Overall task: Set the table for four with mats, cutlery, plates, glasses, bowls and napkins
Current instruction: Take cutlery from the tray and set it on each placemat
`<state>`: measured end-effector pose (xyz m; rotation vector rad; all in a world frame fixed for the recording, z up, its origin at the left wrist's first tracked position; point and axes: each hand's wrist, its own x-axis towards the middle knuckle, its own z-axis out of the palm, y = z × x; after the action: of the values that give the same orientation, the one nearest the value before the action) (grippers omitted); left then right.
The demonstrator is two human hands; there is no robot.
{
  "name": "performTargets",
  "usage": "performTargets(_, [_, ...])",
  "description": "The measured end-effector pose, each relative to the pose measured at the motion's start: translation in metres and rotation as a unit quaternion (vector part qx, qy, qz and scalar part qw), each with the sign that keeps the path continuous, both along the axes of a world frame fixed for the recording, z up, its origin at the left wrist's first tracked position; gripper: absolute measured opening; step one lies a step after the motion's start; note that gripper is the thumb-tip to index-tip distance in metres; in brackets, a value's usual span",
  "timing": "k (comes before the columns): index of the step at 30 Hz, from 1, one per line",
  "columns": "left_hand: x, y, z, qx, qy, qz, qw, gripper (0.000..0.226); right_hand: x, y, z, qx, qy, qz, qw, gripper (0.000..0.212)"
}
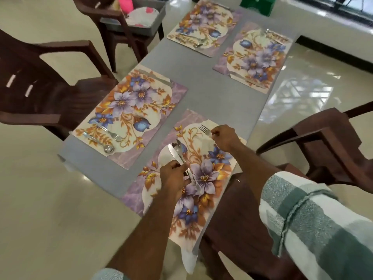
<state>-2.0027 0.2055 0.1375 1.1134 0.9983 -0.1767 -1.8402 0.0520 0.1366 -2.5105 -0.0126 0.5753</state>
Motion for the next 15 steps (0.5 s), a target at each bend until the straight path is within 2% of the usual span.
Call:
performTargets(3, [0.015,-0.011,-0.006,-0.007,0.0,0.008,1.0,0.014,0.013,-0.005,-0.01,-0.02,-0.005,0.016,1.0,0.022])
performTargets(8, [0.032,-0.021,-0.012,0.007,-0.002,0.003,1.0,0.014,0.019,-0.004,-0.023,0.002,-0.009,0.036,0.999,0.012])
performTargets(15, [0.04,-0.027,-0.015,0.013,-0.001,0.003,1.0,0.013,0.015,-0.004,-0.037,0.063,0.014,0.041,0.997,0.016])
